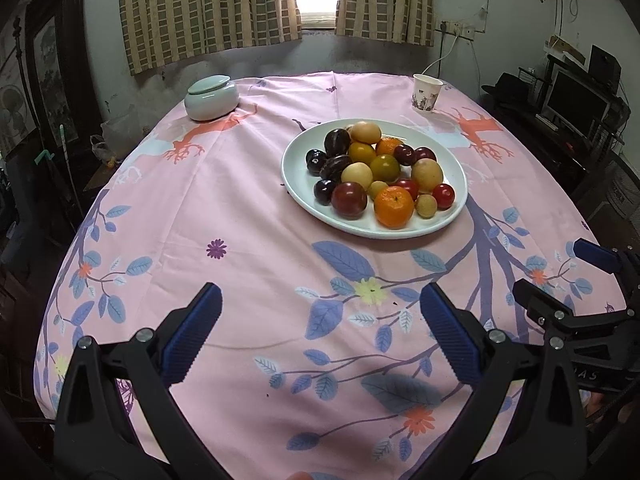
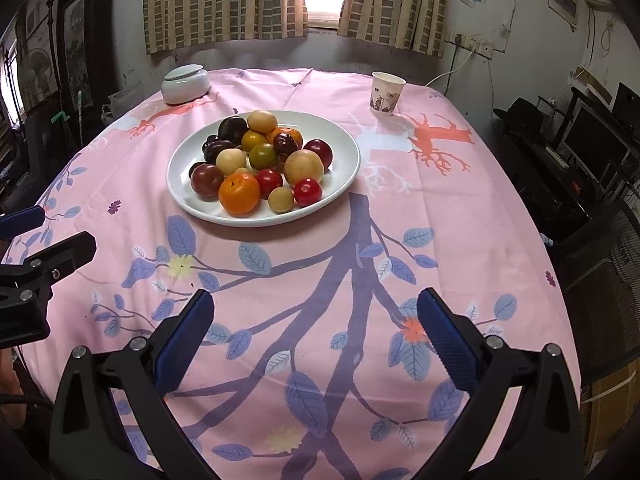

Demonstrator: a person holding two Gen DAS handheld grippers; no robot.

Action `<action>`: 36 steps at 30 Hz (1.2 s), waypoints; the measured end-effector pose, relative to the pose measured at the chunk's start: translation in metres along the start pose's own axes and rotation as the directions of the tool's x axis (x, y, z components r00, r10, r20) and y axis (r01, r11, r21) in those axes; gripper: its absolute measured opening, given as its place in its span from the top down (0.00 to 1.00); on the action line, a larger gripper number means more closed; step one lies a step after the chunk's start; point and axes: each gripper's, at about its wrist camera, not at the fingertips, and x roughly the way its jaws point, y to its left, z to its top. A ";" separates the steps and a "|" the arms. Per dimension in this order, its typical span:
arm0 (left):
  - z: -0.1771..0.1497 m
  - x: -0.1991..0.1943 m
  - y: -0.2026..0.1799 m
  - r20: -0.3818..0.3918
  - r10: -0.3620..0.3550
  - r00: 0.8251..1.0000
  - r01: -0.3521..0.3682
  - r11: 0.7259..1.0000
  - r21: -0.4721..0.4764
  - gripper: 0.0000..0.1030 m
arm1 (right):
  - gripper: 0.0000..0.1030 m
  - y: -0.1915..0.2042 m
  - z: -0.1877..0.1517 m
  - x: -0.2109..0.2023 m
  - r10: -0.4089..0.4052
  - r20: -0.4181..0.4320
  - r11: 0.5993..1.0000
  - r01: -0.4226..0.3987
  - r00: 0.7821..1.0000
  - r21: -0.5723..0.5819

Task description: Organize fruits

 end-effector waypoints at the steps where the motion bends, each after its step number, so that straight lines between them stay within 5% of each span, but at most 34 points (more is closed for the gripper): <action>1: 0.000 0.000 0.000 0.000 0.000 1.000 0.000 1.000 0.000 0.02 | 0.01 0.000 -0.001 0.000 0.001 0.001 1.000 -0.001 1.000 -0.001; 36: 0.000 -0.003 -0.001 0.006 -0.015 1.000 0.015 1.000 0.011 0.02 | 0.01 0.006 -0.004 -0.001 0.029 -0.007 1.000 -0.029 1.000 -0.009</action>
